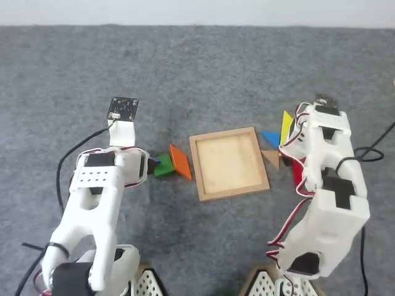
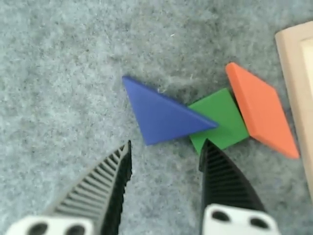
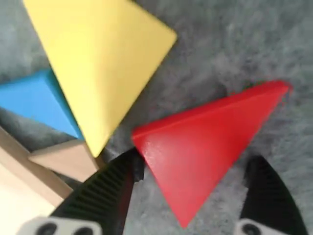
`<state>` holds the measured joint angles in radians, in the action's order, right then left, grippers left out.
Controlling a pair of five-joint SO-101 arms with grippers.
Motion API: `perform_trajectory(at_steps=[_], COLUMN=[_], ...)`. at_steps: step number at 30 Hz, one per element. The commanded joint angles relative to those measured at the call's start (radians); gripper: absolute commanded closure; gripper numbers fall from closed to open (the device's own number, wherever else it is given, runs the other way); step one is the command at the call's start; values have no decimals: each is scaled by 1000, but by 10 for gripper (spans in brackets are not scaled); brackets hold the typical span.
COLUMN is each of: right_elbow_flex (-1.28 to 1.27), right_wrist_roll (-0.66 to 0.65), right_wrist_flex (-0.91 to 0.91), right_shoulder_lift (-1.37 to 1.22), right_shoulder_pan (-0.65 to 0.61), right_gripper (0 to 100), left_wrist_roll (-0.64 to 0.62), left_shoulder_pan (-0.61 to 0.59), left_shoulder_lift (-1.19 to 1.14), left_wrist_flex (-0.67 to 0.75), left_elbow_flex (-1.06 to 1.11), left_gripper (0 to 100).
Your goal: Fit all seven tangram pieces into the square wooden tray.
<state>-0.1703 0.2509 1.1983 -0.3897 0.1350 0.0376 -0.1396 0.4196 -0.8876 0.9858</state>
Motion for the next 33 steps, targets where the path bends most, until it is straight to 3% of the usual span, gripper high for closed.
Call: perform_trajectory(at_steps=[1,17,33], right_elbow_flex=[66,155,232], right_wrist_roll=[75,227,235], right_wrist_flex=[-12,-19,-47], right_shoulder_lift=[36,25,-94], right_shoulder_pan=[5,-15,-12], right_gripper=[682,682,682], left_wrist_roll=[-6,-6,-6], left_shoulder_pan=[-9,-9,-9], left_shoulder_lift=[8,8,2], left_wrist_flex=[21,21,21], left_elbow_flex=[-7,-7,-7], left_gripper=[778,778,778])
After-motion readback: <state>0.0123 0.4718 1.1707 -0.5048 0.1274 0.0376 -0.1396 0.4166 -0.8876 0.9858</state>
